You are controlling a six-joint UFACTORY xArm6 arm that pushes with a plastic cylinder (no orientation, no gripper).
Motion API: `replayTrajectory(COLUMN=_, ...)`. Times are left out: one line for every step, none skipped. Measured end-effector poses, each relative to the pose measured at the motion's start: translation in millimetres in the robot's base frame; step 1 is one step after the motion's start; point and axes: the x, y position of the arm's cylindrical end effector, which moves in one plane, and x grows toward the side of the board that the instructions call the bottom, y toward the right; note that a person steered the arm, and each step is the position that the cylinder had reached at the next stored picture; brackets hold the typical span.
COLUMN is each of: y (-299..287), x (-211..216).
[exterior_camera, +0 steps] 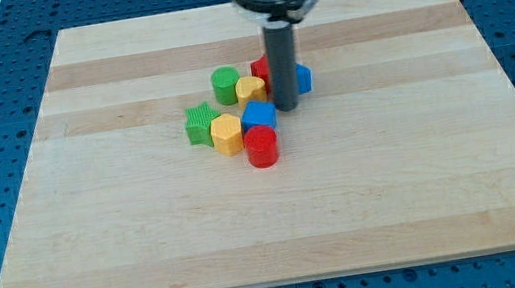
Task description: Move your arm into the group of blocks
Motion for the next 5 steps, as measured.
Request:
replayTrajectory(y=50, x=0)
replayTrajectory(y=88, x=-10)
replayTrajectory(y=96, x=-54)
replayTrajectory(y=90, x=-100)
replayTrajectory(y=46, x=-113)
